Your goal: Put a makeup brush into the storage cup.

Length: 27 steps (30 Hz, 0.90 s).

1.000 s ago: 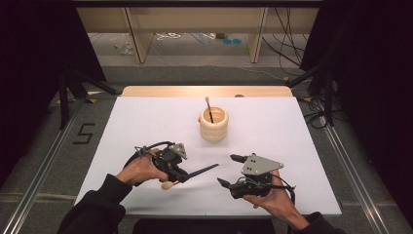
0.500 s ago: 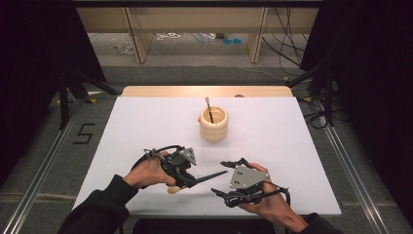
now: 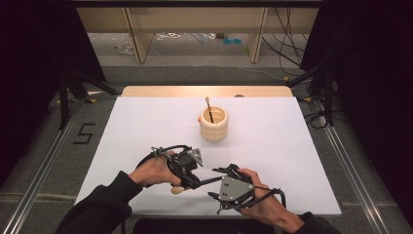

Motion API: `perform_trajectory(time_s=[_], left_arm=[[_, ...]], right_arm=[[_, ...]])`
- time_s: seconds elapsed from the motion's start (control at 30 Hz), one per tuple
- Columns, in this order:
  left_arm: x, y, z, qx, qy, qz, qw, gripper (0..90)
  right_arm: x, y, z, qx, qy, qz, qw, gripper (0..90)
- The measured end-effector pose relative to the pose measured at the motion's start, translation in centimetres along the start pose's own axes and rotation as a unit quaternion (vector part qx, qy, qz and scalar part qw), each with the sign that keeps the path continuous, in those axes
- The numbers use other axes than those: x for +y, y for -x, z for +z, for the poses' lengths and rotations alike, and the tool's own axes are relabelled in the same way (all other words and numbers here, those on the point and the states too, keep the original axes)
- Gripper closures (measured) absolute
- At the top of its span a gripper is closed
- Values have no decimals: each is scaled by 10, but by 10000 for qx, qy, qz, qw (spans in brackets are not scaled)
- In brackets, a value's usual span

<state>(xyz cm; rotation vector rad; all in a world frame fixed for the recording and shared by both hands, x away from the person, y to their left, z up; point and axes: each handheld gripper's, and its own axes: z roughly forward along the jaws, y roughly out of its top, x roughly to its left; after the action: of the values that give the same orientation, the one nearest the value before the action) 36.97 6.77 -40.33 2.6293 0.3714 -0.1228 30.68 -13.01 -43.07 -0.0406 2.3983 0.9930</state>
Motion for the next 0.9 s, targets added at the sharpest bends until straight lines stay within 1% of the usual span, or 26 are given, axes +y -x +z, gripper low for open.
perform_trajectory(time_s=[0.07,0.17,0.2,0.27,0.3,0.33,0.37,0.4,0.43,0.47,0.5,0.53,0.57,0.6,0.63,0.67,0.7,0.77,0.83,0.87,0.9], left_arm=[[2,0,0,-13,-33,43,10000,778],[5,2,1,-26,-73,36,10000,778],[6,2,2,-21,-77,43,10000,778],[7,2,2,-42,-104,39,9999,778],[8,3,3,-34,-112,50,9999,778],[9,2,3,-54,-189,109,9997,778],[9,3,3,-64,-186,106,9998,778],[10,4,3,-76,-160,128,9998,778],[10,5,5,-101,-132,116,9998,778],[11,5,5,-108,-184,154,9997,778],[12,6,5,-79,-207,138,9997,778],[13,4,4,-107,-341,276,9990,778],[13,5,5,-111,-260,182,9994,778],[14,5,5,-110,-294,233,9992,778],[15,6,5,-136,-263,207,9993,778],[15,7,6,-149,-225,144,9995,778],[16,6,5,-151,-267,177,9994,778],[17,6,5,-143,-323,216,9991,778],[17,6,5,-145,-337,223,9991,778],[18,6,5,-140,-398,303,9986,778],[18,7,6,-154,-319,214,9991,778]], right_arm=[[1,0,2,34,-73,-129,9999,371],[2,-2,5,42,-114,-259,9996,410],[2,-3,5,73,-137,-259,9995,423],[2,-3,7,101,-159,-366,9992,449],[2,-2,7,97,-197,-460,9987,459],[2,-1,8,31,-223,-590,9980,466],[2,-2,9,68,-234,-599,9979,480],[2,0,10,89,-221,-756,9969,488],[2,0,9,82,-316,-863,9957,498],[2,-1,9,85,-346,-864,9956,509],[2,-2,9,94,-368,-870,9955,524],[3,-3,9,65,-415,-830,9957,536],[2,-1,11,57,-380,-1044,9938,548],[2,-1,11,34,-410,-1064,9935,562],[2,-2,11,94,-422,-1075,9933,576],[2,-2,11,70,-447,-1092,9930,593],[2,-2,11,94,-455,-1130,9925,609],[3,-3,11,121,-443,-1129,9925,636],[2,-3,11,160,-475,-1183,9917,653],[3,-3,11,161,-482,-1221,9912,663],[3,-3,11,167,-481,-1260,9907,670]])
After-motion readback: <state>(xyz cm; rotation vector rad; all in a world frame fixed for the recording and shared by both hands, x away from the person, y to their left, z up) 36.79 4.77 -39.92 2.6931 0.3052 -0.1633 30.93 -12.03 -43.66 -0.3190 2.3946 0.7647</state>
